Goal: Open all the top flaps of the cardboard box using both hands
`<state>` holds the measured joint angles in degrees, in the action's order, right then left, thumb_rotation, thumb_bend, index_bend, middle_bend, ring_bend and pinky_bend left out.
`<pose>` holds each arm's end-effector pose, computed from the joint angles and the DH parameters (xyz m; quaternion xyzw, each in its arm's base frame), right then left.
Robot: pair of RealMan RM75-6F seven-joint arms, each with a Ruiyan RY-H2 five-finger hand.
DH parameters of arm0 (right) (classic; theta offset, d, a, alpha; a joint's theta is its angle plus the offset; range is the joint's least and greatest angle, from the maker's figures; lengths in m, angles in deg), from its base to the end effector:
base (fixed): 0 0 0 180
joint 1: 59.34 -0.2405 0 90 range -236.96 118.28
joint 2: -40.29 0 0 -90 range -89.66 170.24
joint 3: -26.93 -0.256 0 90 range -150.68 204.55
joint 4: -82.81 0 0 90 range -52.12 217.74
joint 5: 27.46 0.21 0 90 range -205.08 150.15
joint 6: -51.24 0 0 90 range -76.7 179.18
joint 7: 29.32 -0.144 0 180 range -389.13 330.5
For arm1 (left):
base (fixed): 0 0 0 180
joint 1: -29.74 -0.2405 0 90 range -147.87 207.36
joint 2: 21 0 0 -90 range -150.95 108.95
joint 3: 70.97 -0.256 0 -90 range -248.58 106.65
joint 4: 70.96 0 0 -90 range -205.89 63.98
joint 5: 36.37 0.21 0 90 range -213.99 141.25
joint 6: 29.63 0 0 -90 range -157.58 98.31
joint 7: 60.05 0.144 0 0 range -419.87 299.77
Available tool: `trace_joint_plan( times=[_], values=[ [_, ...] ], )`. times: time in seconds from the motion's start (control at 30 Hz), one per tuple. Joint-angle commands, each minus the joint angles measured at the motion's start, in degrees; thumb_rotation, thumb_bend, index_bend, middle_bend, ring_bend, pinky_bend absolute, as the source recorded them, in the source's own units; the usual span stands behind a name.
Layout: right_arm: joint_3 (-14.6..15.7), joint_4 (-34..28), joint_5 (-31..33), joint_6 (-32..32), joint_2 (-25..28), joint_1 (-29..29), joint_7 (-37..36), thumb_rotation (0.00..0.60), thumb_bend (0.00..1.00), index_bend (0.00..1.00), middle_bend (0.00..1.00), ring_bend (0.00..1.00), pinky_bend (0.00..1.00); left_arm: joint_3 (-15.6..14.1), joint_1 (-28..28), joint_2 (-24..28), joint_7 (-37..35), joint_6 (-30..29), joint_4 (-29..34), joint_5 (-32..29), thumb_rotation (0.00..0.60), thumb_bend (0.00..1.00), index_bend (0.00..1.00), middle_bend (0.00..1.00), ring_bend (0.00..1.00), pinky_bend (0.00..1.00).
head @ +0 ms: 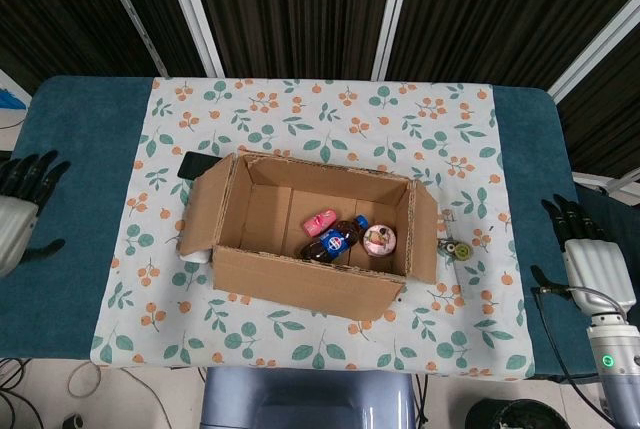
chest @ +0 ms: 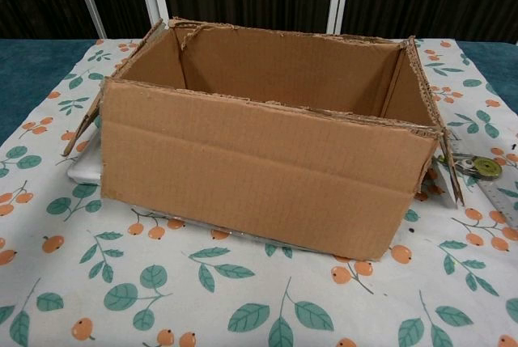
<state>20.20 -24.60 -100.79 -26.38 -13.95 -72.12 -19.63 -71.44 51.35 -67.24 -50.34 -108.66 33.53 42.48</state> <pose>-0.2681 -0.2271 0.1883 0.5966 -0.3954 0.3571 0.6001 -0.2523 0.2471 0.2230 -0.6781 -0.2823 -0.3274 0.5944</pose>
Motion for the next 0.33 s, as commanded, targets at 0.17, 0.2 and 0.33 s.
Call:
trace_joint_plan(
  times=[0.17, 0.2, 0.33],
  values=[
    [2.86, 3.51, -3.62, -3.82, -1.27, 3.59, 0.61, 0.600, 0.24, 0.00, 0.00, 0.00, 0.21, -2.78, -10.30, -12.52, -0.04, -10.31, -6.51, -0.37, 0.600, 0.05, 0.00, 0.00, 0.00, 0.04],
    [3.00, 4.35, -4.15, -4.52, -1.84, 4.02, 0.29, 0.600, 0.24, 0.00, 0.00, 0.00, 0.21, -2.89, -11.09, -13.49, -0.71, -10.93, -7.59, -0.13, 0.600, 0.05, 0.00, 0.00, 0.00, 0.04],
    [3.00, 6.80, -4.82, -5.11, -3.06, 4.46, -0.25, 0.600, 0.23, 0.00, 0.00, 0.00, 0.21, -3.41, -13.42, -16.37, -2.14, -12.80, -12.74, 1.51, 0.600, 0.05, 0.00, 0.00, 0.00, 0.04]
  ],
)
